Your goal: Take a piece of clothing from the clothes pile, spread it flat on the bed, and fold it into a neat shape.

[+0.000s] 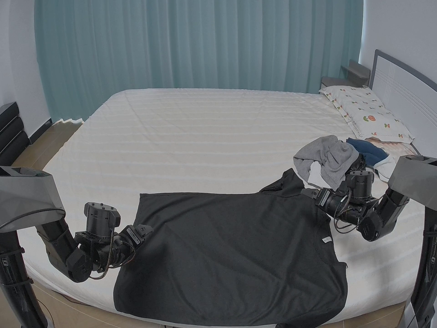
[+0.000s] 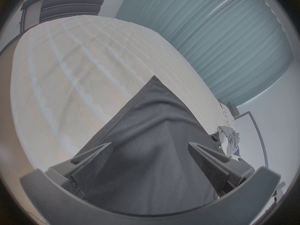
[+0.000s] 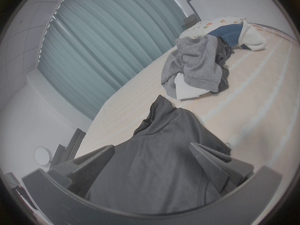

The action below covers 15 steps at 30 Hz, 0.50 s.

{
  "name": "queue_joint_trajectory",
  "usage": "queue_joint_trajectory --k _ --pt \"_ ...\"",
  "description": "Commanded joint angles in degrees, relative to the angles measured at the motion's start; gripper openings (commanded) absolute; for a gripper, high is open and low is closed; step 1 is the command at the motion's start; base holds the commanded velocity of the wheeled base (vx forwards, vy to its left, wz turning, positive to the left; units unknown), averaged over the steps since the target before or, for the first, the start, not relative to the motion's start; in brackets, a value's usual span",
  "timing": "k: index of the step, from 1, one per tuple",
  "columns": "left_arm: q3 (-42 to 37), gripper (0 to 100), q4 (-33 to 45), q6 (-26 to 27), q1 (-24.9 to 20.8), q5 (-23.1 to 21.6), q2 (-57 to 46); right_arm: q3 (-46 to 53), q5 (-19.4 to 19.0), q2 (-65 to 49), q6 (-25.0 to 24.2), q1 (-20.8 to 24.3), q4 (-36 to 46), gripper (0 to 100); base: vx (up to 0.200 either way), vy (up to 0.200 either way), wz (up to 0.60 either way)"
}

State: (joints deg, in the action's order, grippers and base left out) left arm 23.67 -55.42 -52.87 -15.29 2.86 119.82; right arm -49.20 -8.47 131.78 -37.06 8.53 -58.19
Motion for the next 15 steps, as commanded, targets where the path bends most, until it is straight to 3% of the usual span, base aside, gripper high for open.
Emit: queue_joint_trajectory --k 1,8,15 --pt "-0.3 100 0.0 -0.2 -0.4 -0.3 0.9 -10.0 1.1 5.6 -1.4 1.0 6.6 100 0.0 0.0 0.0" --pt "-0.6 100 -0.7 -0.2 -0.7 -0.2 0.9 -21.6 4.8 10.6 -1.8 1.8 14.3 100 0.0 0.0 0.0" --pt "-0.7 100 -0.7 -0.2 -0.7 0.0 1.5 -35.3 5.5 15.5 -1.3 -0.1 21.0 100 0.0 0.0 0.0"
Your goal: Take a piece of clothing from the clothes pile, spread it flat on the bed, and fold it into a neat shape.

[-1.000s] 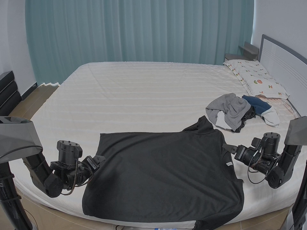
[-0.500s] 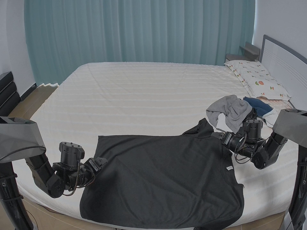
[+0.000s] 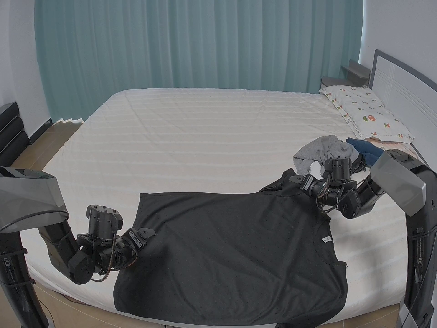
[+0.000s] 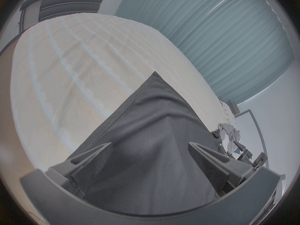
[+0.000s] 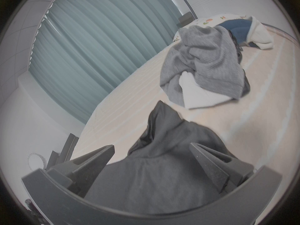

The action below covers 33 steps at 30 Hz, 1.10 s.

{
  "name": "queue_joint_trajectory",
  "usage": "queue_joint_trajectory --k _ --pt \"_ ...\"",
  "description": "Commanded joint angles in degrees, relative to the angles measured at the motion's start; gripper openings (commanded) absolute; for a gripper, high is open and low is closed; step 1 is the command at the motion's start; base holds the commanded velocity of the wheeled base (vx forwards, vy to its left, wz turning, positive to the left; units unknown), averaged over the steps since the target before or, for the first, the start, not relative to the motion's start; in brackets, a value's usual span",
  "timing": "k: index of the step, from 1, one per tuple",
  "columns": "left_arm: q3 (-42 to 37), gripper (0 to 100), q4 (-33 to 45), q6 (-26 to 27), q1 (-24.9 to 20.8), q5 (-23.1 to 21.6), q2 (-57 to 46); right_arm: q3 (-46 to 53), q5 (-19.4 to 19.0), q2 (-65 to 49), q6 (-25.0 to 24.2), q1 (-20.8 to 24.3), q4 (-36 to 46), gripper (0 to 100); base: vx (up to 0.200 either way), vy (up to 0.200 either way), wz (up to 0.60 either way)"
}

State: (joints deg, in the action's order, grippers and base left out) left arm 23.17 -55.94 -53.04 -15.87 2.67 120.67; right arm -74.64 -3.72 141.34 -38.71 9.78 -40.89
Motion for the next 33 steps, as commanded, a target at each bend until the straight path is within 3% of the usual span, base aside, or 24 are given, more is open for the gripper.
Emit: queue_joint_trajectory --k 1,8,23,24,33 --pt "-0.2 100 -0.1 0.0 -0.1 0.2 0.6 -10.0 0.7 6.1 0.3 -1.3 3.8 100 0.0 0.0 0.0" --pt "-0.3 100 -0.1 0.0 -0.1 0.4 0.6 -21.6 0.8 13.4 3.1 -1.7 9.2 100 0.0 0.0 0.0" --pt "-0.2 100 -0.1 -0.7 -0.3 0.5 0.7 -38.0 2.9 22.0 3.7 -1.8 16.1 100 0.0 0.0 0.0" --pt "-0.2 100 -0.1 -0.7 -0.3 0.5 0.9 -38.4 3.1 22.1 3.7 -1.9 16.3 0 0.0 0.0 0.0" --pt "-0.2 100 -0.1 -0.7 -0.3 0.5 0.9 -39.9 3.3 21.8 3.0 -2.7 15.3 0 0.0 0.0 0.0"
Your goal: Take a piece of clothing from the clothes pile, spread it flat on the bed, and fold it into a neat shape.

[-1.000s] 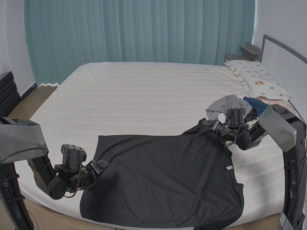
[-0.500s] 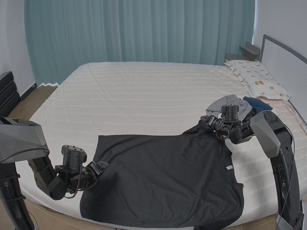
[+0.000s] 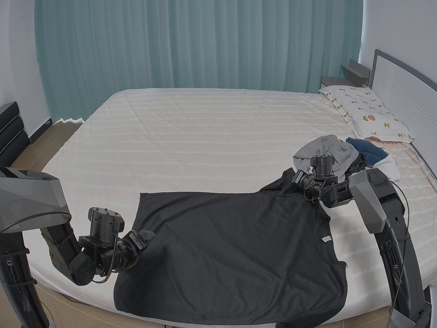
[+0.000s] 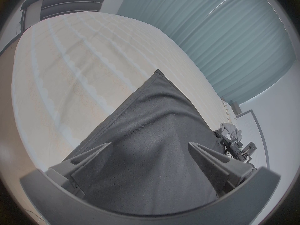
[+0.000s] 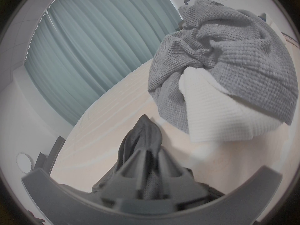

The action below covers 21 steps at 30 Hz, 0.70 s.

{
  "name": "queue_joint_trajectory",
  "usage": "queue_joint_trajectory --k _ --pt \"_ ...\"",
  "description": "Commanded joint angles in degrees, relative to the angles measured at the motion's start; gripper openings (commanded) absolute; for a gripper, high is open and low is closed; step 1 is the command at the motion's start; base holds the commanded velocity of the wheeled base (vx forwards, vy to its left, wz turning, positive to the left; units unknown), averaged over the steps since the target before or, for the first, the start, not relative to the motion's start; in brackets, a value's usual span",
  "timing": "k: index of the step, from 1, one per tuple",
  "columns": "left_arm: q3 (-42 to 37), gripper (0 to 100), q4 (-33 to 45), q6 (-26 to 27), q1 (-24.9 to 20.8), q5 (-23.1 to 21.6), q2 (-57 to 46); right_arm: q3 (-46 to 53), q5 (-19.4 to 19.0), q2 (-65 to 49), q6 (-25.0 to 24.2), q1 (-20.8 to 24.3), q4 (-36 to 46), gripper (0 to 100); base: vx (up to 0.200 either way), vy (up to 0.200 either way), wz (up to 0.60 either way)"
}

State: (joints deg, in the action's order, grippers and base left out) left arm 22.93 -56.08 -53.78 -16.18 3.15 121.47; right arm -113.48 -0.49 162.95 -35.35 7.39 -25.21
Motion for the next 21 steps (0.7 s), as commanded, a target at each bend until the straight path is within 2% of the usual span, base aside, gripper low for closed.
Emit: queue_joint_trajectory --k 1,3,6,16,17,21 --pt "0.0 100 0.0 0.0 0.0 0.0 0.1 -1.1 0.1 0.2 -0.5 -0.5 -0.6 0 0.0 0.0 0.0" --pt "0.0 100 0.0 0.0 0.0 0.0 0.1 -1.1 0.8 0.0 -0.9 -0.9 -2.2 0 0.0 0.0 0.0" --pt "0.2 100 -0.1 0.0 0.0 0.1 0.1 -1.1 2.5 -0.1 -2.1 -1.6 -9.6 0 0.0 0.0 0.0" --pt "0.3 100 0.0 0.0 0.0 0.1 0.2 -1.1 2.0 1.9 -1.7 -1.3 -9.9 0 0.0 0.0 0.0" --pt "0.3 100 0.0 0.0 0.0 0.1 0.2 -1.1 2.0 1.9 -1.7 -1.3 -9.9 100 0.0 0.0 0.0" --pt "0.2 100 -0.1 0.0 0.0 0.0 0.1 -1.0 2.2 1.0 -1.6 -1.3 -10.6 100 0.0 0.0 0.0"
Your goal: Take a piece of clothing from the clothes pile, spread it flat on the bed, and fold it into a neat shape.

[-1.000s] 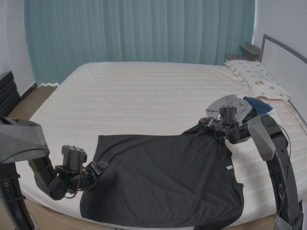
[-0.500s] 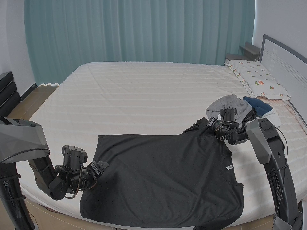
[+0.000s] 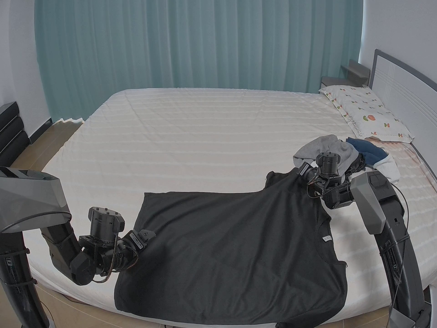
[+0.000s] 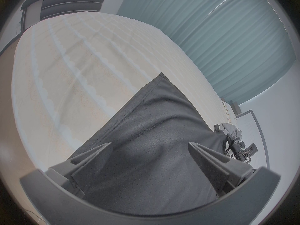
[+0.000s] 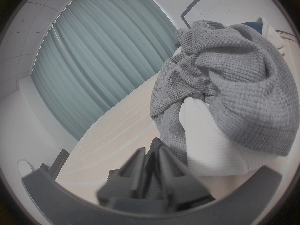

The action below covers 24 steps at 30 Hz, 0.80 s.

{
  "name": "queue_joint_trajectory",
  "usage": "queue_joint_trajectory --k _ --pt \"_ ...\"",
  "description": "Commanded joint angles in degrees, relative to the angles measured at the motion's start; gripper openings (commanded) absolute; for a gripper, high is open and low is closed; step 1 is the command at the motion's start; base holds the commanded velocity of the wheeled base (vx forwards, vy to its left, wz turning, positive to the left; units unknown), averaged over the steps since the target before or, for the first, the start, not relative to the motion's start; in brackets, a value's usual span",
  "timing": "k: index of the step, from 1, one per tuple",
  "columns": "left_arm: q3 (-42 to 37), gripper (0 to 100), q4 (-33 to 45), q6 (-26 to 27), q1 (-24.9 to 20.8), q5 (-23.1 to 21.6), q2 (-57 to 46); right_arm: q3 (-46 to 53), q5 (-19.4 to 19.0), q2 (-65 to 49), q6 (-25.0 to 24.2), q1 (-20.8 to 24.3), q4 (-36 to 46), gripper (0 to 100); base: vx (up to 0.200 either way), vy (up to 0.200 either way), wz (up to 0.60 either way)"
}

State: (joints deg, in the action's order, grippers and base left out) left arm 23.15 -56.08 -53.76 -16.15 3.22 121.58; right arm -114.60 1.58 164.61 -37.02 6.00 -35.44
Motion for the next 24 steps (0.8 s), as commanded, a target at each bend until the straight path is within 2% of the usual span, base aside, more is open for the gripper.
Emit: queue_joint_trajectory --k 1,3,4,6,8,9,10,16,17,18,20,24 --pt "0.0 100 0.0 0.0 0.0 -0.1 0.0 1.2 0.1 -1.2 0.0 0.0 -0.3 100 0.0 0.0 0.0" --pt "-0.1 100 -0.1 0.0 0.0 -0.1 0.0 4.1 -0.2 -3.2 0.0 -0.1 -0.5 100 0.0 0.0 0.0" --pt "-0.1 100 -0.1 0.0 0.0 -0.1 0.0 10.3 -1.2 -7.5 -0.2 -0.1 -1.7 100 0.0 0.0 0.0" --pt "-0.2 100 -0.1 -0.1 0.0 -0.2 -0.1 13.8 -2.4 -9.4 -0.1 -0.2 -2.9 100 0.0 0.0 0.0" --pt "-0.3 100 -0.1 -0.1 0.0 -0.5 -0.5 25.1 -4.5 -14.9 0.7 -0.8 -10.4 100 0.0 0.0 0.0" --pt "-0.3 100 -0.1 -0.1 0.0 -0.5 -0.5 25.1 -4.5 -14.9 0.7 -0.8 -10.4 100 0.0 0.0 0.0" --pt "-0.4 100 -0.1 -0.1 0.0 -0.5 -0.6 32.4 -5.2 -18.4 1.3 -1.5 -13.6 100 0.0 0.0 0.0" --pt "-0.5 100 -0.1 -1.0 0.1 -0.6 -0.6 53.5 -9.4 -30.2 1.3 -2.5 -21.3 100 0.0 0.0 0.0" --pt "-0.5 100 -0.1 -1.0 0.1 -0.6 -0.6 53.5 -9.4 -30.2 1.3 -2.5 -21.3 100 -0.2 0.0 0.0" --pt "-0.5 100 -0.1 -1.5 0.0 -0.6 -0.7 60.8 -10.5 -34.2 1.2 -2.4 -23.9 100 -0.2 0.0 0.0" --pt "-0.6 100 -0.1 -1.6 0.1 -0.7 -0.6 67.9 -11.1 -38.1 1.3 -2.0 -25.7 100 -0.2 0.0 0.0" --pt "-0.8 100 -0.1 -1.6 0.1 -0.8 -0.5 73.2 -12.1 -40.7 1.1 -2.0 -27.0 100 -0.2 0.0 0.0"
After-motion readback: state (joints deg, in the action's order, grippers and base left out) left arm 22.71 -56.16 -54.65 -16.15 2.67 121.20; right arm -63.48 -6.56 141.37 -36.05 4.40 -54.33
